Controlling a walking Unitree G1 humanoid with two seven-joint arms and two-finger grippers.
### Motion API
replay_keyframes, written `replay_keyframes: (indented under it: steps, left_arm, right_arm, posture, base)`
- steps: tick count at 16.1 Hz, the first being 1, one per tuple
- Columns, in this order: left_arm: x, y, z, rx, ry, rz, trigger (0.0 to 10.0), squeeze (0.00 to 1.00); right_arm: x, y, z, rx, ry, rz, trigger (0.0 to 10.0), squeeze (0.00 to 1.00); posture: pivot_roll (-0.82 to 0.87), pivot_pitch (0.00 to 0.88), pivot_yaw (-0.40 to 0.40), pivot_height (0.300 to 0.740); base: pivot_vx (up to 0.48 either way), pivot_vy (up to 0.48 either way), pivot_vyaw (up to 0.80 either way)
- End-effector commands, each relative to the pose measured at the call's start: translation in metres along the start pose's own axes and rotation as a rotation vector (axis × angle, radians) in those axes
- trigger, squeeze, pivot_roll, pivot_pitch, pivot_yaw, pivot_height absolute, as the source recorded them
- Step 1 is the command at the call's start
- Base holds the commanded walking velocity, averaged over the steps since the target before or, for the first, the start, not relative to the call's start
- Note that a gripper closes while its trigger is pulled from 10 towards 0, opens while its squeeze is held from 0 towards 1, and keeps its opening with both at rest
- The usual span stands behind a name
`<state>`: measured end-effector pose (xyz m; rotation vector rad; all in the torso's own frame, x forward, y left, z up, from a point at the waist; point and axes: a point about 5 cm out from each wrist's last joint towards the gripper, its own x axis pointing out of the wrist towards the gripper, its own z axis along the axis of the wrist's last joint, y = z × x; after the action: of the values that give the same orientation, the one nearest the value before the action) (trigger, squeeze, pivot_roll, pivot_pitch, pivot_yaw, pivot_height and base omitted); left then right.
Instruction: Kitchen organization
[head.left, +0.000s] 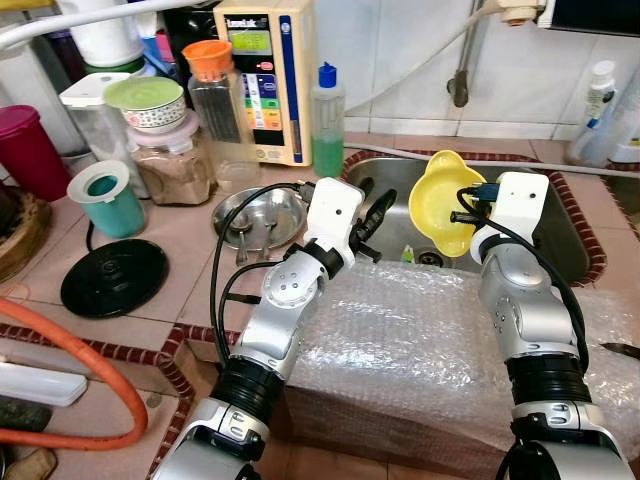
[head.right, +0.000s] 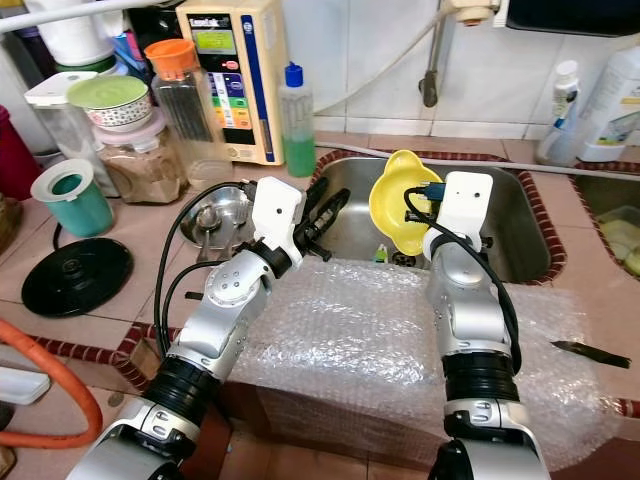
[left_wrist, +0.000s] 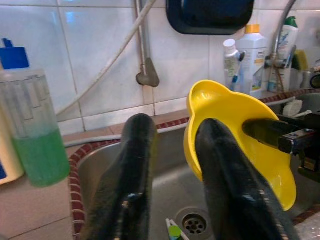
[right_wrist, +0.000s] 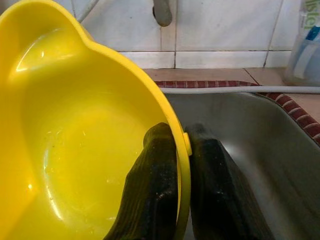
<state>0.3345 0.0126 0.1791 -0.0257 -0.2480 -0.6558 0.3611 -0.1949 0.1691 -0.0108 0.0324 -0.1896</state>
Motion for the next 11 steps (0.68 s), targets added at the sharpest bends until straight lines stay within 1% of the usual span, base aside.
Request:
replay_keyframes:
  steps: [1, 11]
  left_arm:
    - [0.0005, -0.0020, 0.0015, -0.009, -0.004, -0.007, 10.0, 1.00]
    - [0.0005, -0.0020, 0.0015, -0.009, -0.004, -0.007, 10.0, 1.00]
  right_arm:
    - [0.0017, 0.0026, 0.0047, -0.002, -0.016, 0.001, 0.0, 0.00]
    - [0.0017, 0.0026, 0.0047, -0.002, -0.016, 0.001, 0.0, 0.00]
  posture:
    - [-0.07, 0.000, 0.096, 0.740]
    - [-0.07, 0.000, 0.096, 0.740]
  base:
    - [0.000, 0.000, 0.00]
    - [0.000, 0.000, 0.00]
